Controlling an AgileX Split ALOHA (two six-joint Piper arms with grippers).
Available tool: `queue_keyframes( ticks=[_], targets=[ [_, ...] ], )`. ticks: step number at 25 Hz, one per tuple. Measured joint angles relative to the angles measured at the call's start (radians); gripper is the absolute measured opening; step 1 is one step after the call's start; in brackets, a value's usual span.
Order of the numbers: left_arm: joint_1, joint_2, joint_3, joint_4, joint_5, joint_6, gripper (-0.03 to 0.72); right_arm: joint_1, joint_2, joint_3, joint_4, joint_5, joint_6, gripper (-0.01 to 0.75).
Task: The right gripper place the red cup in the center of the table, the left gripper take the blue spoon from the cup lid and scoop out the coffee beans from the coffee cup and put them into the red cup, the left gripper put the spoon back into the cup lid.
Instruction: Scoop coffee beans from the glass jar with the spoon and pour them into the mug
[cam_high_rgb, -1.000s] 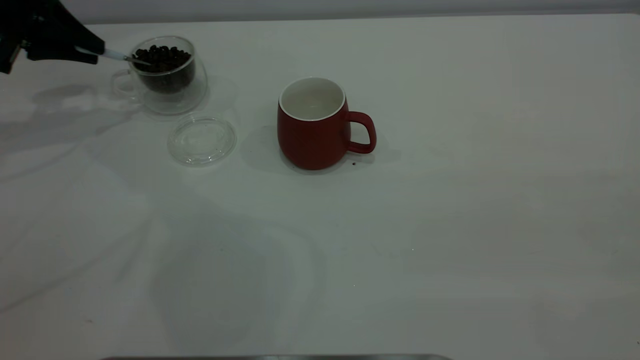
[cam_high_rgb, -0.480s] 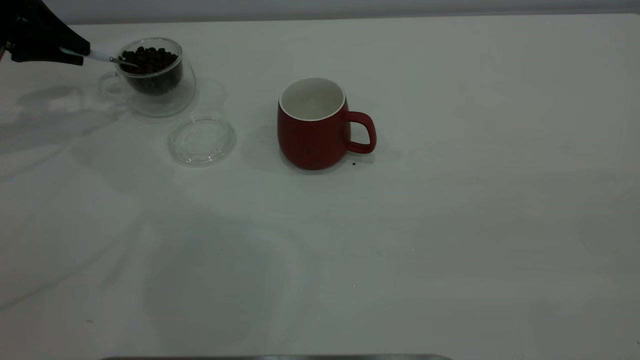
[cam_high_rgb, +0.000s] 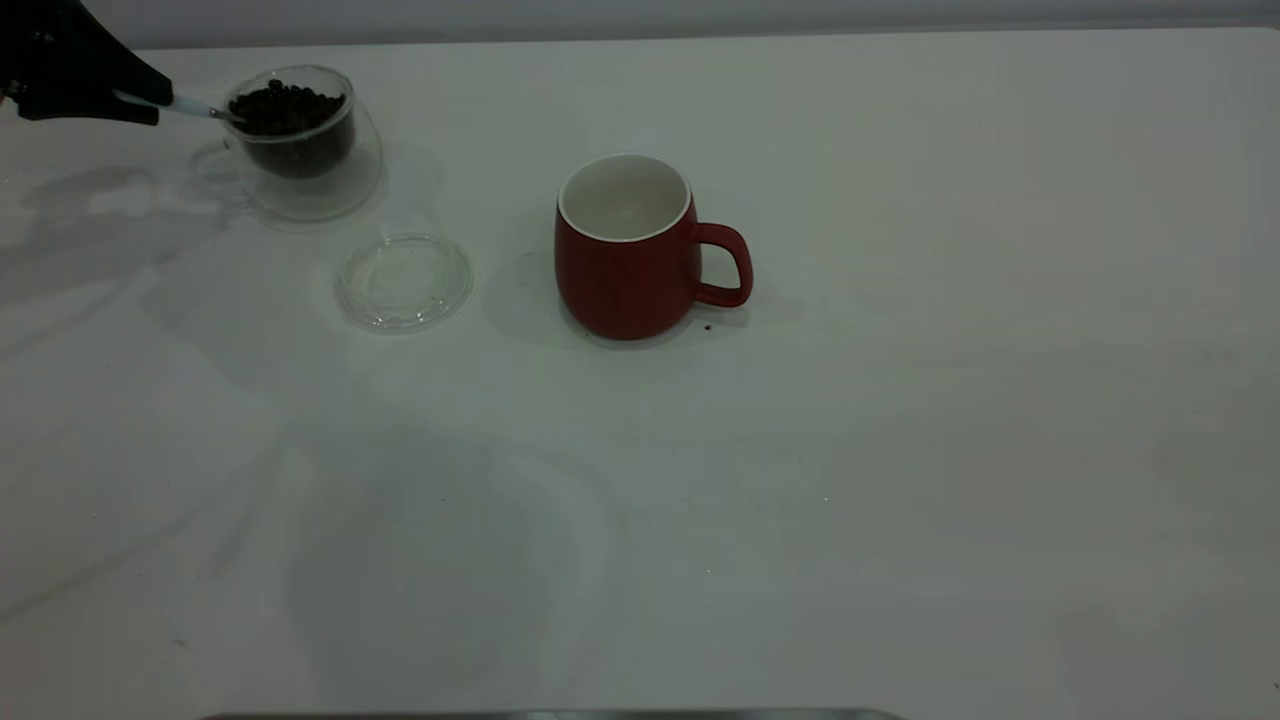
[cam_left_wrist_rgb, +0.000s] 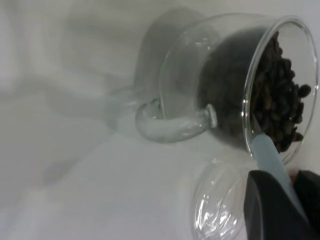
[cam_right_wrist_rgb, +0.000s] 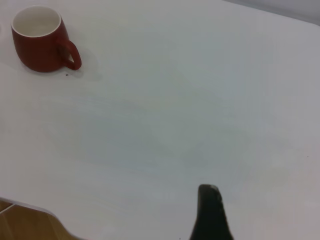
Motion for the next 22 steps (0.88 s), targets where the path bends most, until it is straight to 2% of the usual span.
queue_keyframes(
  ticks=[9,22],
  targets=[
    [0.000,0.000,0.000,-0.008,-0.026,-0.004,0.124,0.000,0.000,0.000,0.000,0.000,0.000,0.573],
    [0.000,0.000,0.000,-0.001,0.021,0.018,0.124,0.000,0.000,0.000,0.000,0.000,0.000,0.573]
  ],
)
